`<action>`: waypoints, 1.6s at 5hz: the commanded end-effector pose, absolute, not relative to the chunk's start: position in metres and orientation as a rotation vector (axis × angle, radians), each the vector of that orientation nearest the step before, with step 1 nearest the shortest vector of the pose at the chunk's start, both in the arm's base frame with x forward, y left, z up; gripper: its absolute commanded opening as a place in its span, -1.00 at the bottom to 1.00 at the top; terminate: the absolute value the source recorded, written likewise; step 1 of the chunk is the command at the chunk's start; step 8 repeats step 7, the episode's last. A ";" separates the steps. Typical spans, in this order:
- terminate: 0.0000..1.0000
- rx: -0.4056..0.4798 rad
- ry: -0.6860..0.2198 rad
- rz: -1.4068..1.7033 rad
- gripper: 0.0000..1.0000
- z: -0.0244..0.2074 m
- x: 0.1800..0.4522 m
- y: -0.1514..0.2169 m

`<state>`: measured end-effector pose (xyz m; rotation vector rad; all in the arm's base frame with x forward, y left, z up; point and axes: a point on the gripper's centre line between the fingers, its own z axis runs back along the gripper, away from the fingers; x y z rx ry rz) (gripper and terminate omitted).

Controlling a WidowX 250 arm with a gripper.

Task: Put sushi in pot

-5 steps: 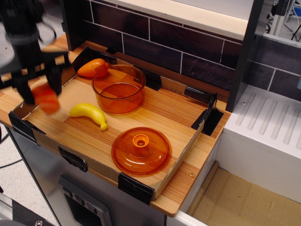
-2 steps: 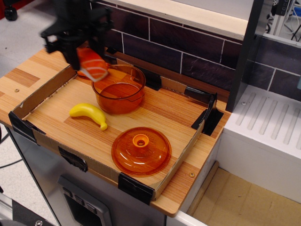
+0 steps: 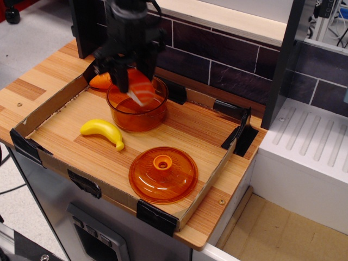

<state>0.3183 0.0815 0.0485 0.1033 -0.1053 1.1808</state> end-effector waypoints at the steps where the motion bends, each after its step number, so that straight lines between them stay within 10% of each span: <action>1: -1.00 0.120 -0.153 1.200 1.00 0.059 0.323 0.083; 6: -1.00 -0.003 -0.176 1.178 1.00 0.141 0.310 0.077; 7: 1.00 -0.003 -0.176 1.178 1.00 0.141 0.310 0.077; 8: 1.00 -0.003 -0.176 1.178 1.00 0.141 0.310 0.077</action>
